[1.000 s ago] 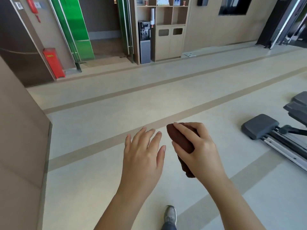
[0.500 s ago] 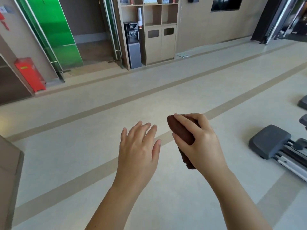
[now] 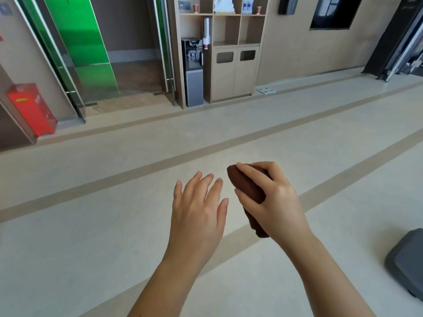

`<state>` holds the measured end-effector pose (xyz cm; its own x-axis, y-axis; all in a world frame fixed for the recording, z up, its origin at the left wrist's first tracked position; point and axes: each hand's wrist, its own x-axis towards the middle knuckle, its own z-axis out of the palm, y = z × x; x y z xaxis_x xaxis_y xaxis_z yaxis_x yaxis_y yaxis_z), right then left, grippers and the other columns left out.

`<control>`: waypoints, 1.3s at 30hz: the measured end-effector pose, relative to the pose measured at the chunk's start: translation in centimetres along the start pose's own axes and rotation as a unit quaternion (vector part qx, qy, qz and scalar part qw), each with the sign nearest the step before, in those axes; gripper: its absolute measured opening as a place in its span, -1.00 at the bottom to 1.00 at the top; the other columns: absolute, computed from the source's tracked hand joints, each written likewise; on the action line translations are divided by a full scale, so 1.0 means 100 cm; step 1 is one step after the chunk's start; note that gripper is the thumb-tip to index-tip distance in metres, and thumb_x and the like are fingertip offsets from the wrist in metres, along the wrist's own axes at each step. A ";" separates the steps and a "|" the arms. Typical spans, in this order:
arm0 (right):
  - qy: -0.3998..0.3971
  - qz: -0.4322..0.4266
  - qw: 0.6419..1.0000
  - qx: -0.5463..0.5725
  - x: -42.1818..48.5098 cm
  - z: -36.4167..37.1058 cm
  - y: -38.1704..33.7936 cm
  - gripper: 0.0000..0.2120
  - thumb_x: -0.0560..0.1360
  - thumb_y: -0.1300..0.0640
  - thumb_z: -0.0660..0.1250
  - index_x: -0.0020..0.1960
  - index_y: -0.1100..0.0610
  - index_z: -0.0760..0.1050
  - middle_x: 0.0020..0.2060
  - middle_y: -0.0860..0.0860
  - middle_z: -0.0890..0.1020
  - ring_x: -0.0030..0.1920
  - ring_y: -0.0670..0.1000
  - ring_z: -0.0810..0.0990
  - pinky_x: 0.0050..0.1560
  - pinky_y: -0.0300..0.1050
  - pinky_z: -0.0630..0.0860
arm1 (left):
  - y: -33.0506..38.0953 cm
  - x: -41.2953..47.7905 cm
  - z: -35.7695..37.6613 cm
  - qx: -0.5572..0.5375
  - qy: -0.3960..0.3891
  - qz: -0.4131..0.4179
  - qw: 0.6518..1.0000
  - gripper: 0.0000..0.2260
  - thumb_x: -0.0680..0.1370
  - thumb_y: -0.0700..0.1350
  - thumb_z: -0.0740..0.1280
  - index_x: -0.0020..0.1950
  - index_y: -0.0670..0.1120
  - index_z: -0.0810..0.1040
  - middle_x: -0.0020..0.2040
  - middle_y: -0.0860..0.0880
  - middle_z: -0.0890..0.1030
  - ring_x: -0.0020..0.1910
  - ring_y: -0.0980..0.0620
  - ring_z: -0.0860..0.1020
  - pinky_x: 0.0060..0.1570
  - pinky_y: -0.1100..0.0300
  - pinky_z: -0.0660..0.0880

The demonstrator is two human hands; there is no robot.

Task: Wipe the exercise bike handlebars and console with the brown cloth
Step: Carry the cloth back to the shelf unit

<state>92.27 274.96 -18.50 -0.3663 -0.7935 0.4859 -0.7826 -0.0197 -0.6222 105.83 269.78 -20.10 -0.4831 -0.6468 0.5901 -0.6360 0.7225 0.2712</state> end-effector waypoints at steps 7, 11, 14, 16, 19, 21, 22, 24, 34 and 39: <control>0.010 -0.011 1.000 -0.004 0.175 0.075 0.037 -0.59 0.40 0.15 0.42 0.23 -0.05 0.50 0.08 -0.03 0.50 -0.08 0.10 0.57 -0.13 0.05 0.57 | -0.097 0.158 0.065 -0.014 0.016 -0.006 1.000 -0.72 0.46 -0.11 0.28 0.10 -0.19 0.59 0.09 -0.16 0.62 0.16 -0.20 0.53 0.14 -0.30 0.33; 0.039 -0.027 0.999 -0.009 0.260 0.101 0.068 -0.59 0.40 0.16 0.44 0.23 -0.01 0.51 0.10 -0.02 0.50 0.04 0.02 0.55 -0.05 -0.11 0.55 | -0.129 0.241 0.105 -0.005 -0.001 0.014 1.000 -0.72 0.46 -0.10 0.27 0.11 -0.18 0.59 0.09 -0.14 0.62 0.17 -0.18 0.53 0.15 -0.29 0.34; 0.061 -0.013 0.998 -0.007 0.320 0.120 0.100 -0.59 0.40 0.15 0.44 0.23 -0.01 0.51 0.10 0.00 0.51 0.07 0.01 0.54 0.00 -0.10 0.53 | -0.149 0.305 0.140 0.001 -0.016 0.026 1.000 -0.72 0.48 -0.10 0.26 0.11 -0.18 0.58 0.09 -0.15 0.62 0.18 -0.18 0.52 0.16 -0.30 0.32; 0.077 0.002 0.997 -0.005 0.364 0.132 0.128 -0.59 0.40 0.15 0.44 0.23 -0.01 0.51 0.10 0.00 0.50 0.07 0.02 0.54 -0.02 -0.05 0.55 | -0.162 0.349 0.171 -0.003 -0.021 0.034 0.999 -0.76 0.49 -0.13 0.31 0.12 -0.19 0.58 0.10 -0.16 0.61 0.19 -0.19 0.51 0.18 -0.30 0.30; 0.077 0.017 0.997 -0.011 0.429 0.148 0.177 -0.60 0.40 0.15 0.43 0.23 -0.02 0.51 0.10 0.00 0.50 0.01 0.05 0.56 -0.07 0.02 0.57 | -0.174 0.410 0.226 -0.010 -0.032 0.039 0.999 -0.75 0.45 -0.18 0.40 0.11 -0.19 0.58 0.10 -0.17 0.61 0.18 -0.20 0.51 0.18 -0.31 0.29; 0.068 0.020 0.997 -0.003 0.469 0.155 0.209 -0.60 0.41 0.14 0.42 0.23 -0.04 0.50 0.11 -0.01 0.49 -0.04 0.07 0.57 -0.13 0.06 0.58 | -0.178 0.447 0.261 -0.011 -0.041 0.037 0.998 -0.74 0.44 -0.17 0.41 0.10 -0.19 0.59 0.09 -0.16 0.62 0.17 -0.21 0.52 0.16 -0.31 0.30; 0.069 0.019 0.997 0.000 0.498 0.158 0.231 -0.60 0.41 0.14 0.42 0.23 -0.04 0.50 0.11 -0.01 0.49 -0.04 0.08 0.57 -0.13 0.06 0.58 | -0.180 0.474 0.284 -0.014 -0.043 0.035 0.998 -0.75 0.43 -0.17 0.41 0.10 -0.19 0.59 0.09 -0.16 0.62 0.17 -0.21 0.52 0.16 -0.31 0.31; 0.073 0.008 0.997 -0.007 0.533 0.160 0.252 -0.60 0.41 0.13 0.42 0.23 -0.03 0.51 0.11 0.00 0.49 0.00 0.08 0.56 -0.07 0.06 0.57 | -0.183 0.510 0.305 -0.013 -0.032 0.035 0.999 -0.75 0.44 -0.17 0.40 0.10 -0.19 0.58 0.09 -0.16 0.62 0.17 -0.21 0.52 0.16 -0.31 0.30; 0.044 -0.021 0.999 -0.007 0.741 0.196 0.358 -0.58 0.40 0.14 0.43 0.24 -0.01 0.50 0.14 0.02 0.49 0.08 0.06 0.55 -0.01 0.02 0.57 | -0.223 0.701 0.426 -0.016 -0.033 -0.017 0.999 -0.74 0.47 -0.12 0.31 0.12 -0.18 0.59 0.12 -0.15 0.61 0.19 -0.20 0.51 0.18 -0.30 0.28; 0.017 -0.028 0.999 -0.007 0.846 0.256 0.405 -0.57 0.41 0.16 0.43 0.25 -0.02 0.49 0.14 0.03 0.49 0.06 0.11 0.55 -0.07 0.07 0.59 | -0.279 0.790 0.490 -0.016 -0.081 -0.051 0.995 -0.63 0.51 -0.02 0.14 0.22 -0.13 0.53 0.23 -0.12 0.55 0.30 -0.15 0.42 0.31 -0.20 0.16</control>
<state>42.50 191.45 -18.29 -0.3375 -0.7705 0.5407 -0.8093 -0.0559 -0.5848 55.92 186.53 -18.37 -0.5096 -0.7466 0.4276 -0.6687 0.6564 0.3492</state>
